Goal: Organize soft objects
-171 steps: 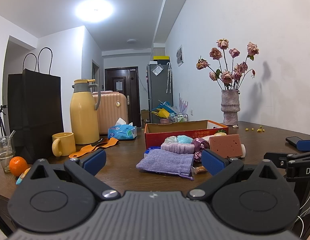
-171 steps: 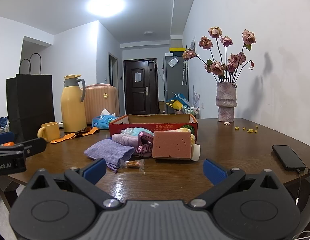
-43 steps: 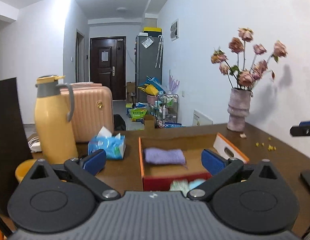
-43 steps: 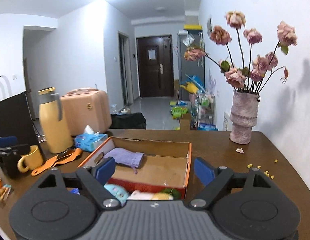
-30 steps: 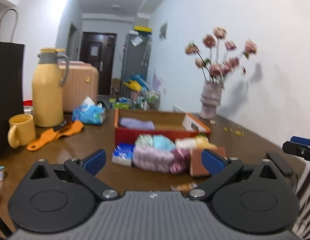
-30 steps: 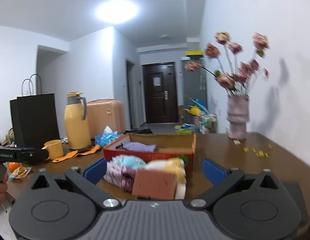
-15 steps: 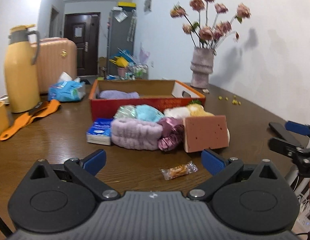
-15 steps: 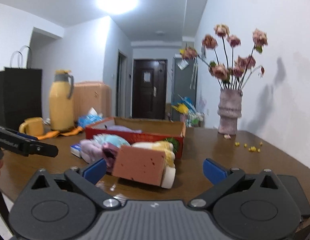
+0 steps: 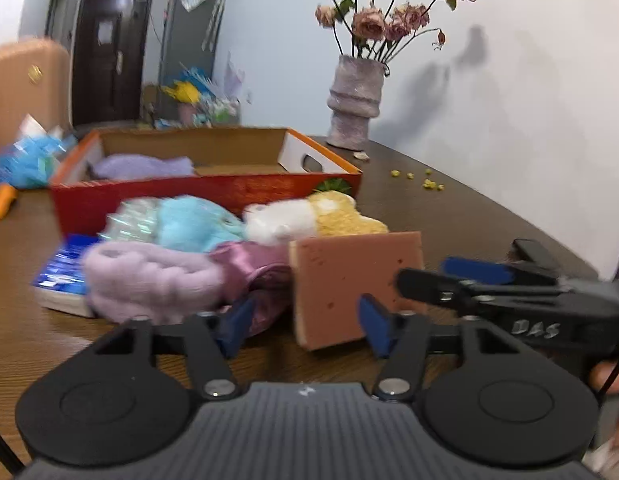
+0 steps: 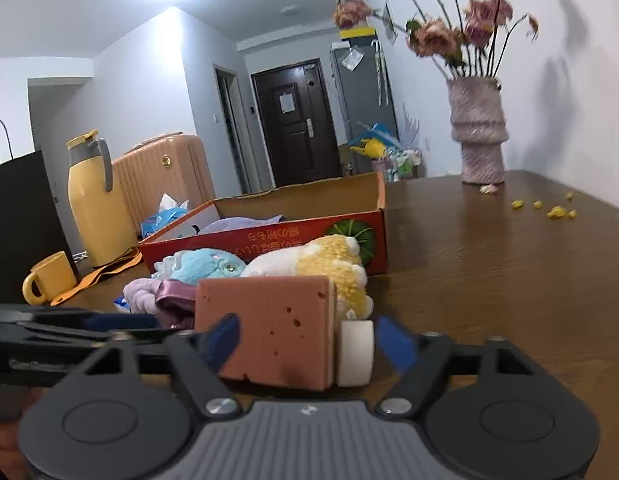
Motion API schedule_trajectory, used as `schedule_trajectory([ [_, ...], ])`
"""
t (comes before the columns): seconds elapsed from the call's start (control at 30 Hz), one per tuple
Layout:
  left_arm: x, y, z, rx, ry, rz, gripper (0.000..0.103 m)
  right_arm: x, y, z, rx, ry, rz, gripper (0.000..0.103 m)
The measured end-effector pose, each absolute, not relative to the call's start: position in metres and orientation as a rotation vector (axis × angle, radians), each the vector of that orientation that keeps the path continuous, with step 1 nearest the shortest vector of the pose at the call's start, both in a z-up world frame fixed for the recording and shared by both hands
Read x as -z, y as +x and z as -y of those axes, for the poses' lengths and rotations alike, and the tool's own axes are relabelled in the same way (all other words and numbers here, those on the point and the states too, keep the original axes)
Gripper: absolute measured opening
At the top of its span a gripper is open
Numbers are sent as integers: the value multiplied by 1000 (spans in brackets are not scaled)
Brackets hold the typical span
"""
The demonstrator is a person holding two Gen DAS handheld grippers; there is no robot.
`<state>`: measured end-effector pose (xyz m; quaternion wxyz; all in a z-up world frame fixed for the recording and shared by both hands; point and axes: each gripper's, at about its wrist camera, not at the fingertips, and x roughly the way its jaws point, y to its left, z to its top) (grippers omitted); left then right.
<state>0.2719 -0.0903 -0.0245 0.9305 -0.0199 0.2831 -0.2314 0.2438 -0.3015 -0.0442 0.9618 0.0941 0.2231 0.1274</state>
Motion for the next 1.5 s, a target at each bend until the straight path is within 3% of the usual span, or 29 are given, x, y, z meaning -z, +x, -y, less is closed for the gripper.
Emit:
schedule_trajectory([
  [0.07, 28, 283, 95, 497, -73, -605, 33, 48, 254, 302, -276, 213, -465, 53],
  [0.2, 27, 286, 99, 495, -98, -622, 27, 47, 257, 301, -287, 233, -460, 38],
  [0.47, 5, 230, 89, 513, -155, -694, 26, 19, 209, 306, -360, 224, -447, 37],
  [0.7, 23, 181, 86, 501, -206, -802, 30, 19, 168, 299, -407, 163, -560, 38],
  [0.8, 27, 175, 86, 483, -190, -805, 46, 32, 173, 292, -395, 180, -579, 41],
  [0.93, 11, 169, 76, 436, -147, -691, 61, 32, 167, 289, -299, 161, -500, 65],
  [0.97, 8, 170, 74, 433, -140, -664, 62, 29, 163, 293, -292, 170, -471, 67],
  [1.13, 10, 197, 73, 466, -140, -663, 59, 23, 151, 320, -319, 281, -491, 64],
  [1.33, 33, 218, 64, 528, -249, -798, 36, 50, 141, 327, -464, 514, -645, 44],
  [1.5, 32, 204, 64, 568, -281, -811, 34, 59, 156, 311, -432, 479, -654, 35],
])
